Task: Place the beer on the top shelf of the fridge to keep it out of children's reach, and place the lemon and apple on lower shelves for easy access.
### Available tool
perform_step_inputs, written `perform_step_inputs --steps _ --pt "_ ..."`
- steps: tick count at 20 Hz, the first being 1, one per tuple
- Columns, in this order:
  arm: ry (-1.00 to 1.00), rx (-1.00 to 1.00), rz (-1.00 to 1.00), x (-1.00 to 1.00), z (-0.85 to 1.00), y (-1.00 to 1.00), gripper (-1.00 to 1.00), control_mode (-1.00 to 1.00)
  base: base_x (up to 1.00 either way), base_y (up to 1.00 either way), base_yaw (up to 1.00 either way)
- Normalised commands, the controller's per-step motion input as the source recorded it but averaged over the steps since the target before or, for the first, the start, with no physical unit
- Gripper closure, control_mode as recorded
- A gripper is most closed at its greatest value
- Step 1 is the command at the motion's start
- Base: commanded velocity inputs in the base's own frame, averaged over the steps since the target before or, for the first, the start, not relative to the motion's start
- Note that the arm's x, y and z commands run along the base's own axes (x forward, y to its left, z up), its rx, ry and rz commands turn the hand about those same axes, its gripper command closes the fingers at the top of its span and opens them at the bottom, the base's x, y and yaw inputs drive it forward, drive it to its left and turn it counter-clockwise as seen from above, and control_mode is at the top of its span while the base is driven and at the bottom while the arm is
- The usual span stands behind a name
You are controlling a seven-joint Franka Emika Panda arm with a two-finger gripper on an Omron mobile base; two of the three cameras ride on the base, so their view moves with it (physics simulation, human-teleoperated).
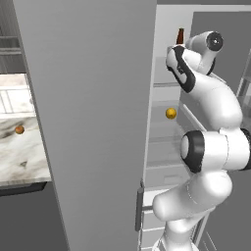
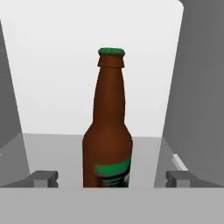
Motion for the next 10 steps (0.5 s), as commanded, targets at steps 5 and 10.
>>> perform_step_inputs --steps 5,10 --pt "0.02 -0.13 0.0 -0.97 -0.16 0.46 -1.0 -1.0 0.0 0.0 0.0" --pt "0.04 -0.09 0.0 -1.0 -0.17 0.46 -1.0 -1.0 0.0 0.0 0.0"
